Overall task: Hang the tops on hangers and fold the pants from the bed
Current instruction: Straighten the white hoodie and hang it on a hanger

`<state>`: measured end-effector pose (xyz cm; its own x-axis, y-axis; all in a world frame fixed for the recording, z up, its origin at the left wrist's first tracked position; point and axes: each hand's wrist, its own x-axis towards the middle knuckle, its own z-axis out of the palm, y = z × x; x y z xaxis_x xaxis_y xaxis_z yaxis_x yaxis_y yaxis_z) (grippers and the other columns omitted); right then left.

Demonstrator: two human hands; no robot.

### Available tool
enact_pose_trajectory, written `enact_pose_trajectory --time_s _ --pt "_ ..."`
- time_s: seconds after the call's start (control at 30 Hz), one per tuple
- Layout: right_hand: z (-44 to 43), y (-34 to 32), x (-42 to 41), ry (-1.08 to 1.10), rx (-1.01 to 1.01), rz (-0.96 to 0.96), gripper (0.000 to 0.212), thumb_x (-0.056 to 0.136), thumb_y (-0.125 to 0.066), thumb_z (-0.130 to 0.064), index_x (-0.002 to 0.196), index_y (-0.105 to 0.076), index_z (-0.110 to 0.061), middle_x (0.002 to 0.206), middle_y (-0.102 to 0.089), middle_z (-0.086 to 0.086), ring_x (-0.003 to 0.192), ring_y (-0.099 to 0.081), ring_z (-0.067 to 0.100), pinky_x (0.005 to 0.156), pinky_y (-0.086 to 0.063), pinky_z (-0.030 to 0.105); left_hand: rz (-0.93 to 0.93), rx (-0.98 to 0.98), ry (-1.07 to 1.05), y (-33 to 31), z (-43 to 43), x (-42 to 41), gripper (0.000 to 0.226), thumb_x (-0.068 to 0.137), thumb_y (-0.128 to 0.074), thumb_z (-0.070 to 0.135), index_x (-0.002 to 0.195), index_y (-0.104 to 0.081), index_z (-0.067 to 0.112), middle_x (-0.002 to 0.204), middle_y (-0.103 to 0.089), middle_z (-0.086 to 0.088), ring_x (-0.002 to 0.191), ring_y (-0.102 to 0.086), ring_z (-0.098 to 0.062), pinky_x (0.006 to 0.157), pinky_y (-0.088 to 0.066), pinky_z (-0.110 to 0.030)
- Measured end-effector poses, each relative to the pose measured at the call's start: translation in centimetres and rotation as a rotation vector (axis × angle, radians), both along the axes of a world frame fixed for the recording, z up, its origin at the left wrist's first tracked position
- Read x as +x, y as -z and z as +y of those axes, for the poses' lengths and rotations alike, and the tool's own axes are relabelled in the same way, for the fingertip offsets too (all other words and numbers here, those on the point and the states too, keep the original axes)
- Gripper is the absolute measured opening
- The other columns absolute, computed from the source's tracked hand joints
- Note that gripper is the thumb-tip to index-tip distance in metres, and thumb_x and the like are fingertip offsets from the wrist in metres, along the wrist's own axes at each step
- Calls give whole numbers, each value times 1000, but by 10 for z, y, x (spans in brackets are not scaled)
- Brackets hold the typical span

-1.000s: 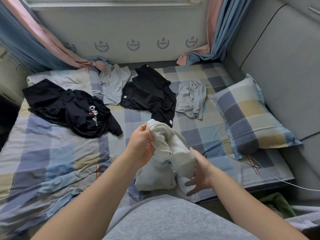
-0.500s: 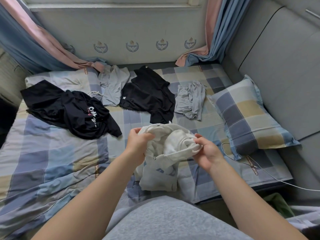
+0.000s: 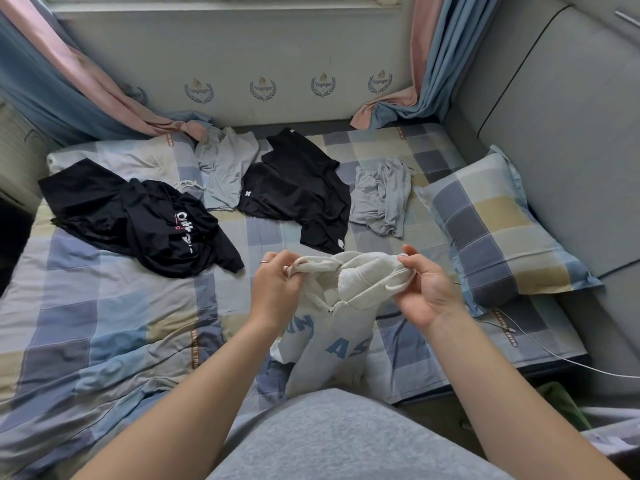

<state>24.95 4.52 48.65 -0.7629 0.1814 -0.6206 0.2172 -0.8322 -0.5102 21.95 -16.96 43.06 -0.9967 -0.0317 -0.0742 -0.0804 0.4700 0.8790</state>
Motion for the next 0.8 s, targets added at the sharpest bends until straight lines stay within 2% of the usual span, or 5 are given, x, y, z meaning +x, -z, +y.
enact_pose_trajectory --time_s 0.2,0.43,0.57,0.7,0.8 --pt "1 5 -10 46 32 -25 24 96 -46 8 89 -55 -13 82 -55 9 76 -57 21 83 -52 37 -165 119 125 0 -8 -4 19 81 -78 8 76 -64 20 88 -66 -3 79 -57 -11 67 -45 -14" --pt "-7 15 -18 39 44 -65 25 95 -46 9 88 -54 -13 80 -53 9 74 -55 20 83 -51 37 -501 637 -10 -2 -19 -7 30 89 -68 4 73 -49 21 92 -71 2 82 -62 -13 78 -44 -31" --pt "-4 20 -23 91 66 -98 25 95 -45 10 85 -52 -12 80 -51 9 72 -54 20 78 -51 35 -552 955 -162 -1 -32 -14 28 92 -56 6 70 -45 21 75 -64 3 83 -63 -17 87 -47 -37" --pt "-2 23 -28 130 76 -116 25 94 -46 11 84 -53 -11 82 -52 9 74 -55 21 80 -51 37 -620 644 -485 19 -39 -15 5 96 -56 11 92 -56 10 81 -59 -5 68 -59 -18 67 -49 -34" --pt "-4 22 -31 125 87 -117 24 94 -48 10 84 -54 -11 83 -53 9 76 -55 21 80 -51 37 -858 432 -416 38 -44 -1 22 94 -64 17 112 -57 6 103 -63 -8 66 -71 -20 55 -53 -31"
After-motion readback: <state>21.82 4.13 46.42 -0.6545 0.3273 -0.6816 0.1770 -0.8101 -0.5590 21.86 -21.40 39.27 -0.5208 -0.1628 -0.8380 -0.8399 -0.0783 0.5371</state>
